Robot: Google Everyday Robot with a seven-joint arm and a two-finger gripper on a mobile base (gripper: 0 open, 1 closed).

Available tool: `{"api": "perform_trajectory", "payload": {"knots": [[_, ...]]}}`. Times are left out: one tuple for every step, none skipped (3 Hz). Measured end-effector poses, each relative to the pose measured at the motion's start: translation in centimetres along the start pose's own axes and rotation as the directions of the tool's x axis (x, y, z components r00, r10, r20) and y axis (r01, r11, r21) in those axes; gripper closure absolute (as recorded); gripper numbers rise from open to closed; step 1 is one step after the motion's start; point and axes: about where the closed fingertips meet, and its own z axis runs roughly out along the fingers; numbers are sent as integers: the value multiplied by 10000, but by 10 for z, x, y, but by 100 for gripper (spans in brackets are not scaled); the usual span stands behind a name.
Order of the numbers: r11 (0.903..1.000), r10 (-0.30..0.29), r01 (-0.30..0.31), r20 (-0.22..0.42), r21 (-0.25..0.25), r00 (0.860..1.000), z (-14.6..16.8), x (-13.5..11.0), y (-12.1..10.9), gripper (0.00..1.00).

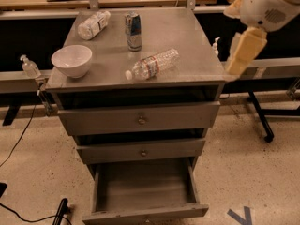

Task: Place redbull can into bottom drawer

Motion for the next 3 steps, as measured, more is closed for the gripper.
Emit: {"api": "perform_trajectory", "payload": {"knots": [[9994,220,-251,1360,217,9905,38,-28,-63,0],[9883,981,-1345,3756,718,9216,62,-71,-122,0],[9656,1391,-2298,5052,1215,8517,82,-98,-157,0]]}}
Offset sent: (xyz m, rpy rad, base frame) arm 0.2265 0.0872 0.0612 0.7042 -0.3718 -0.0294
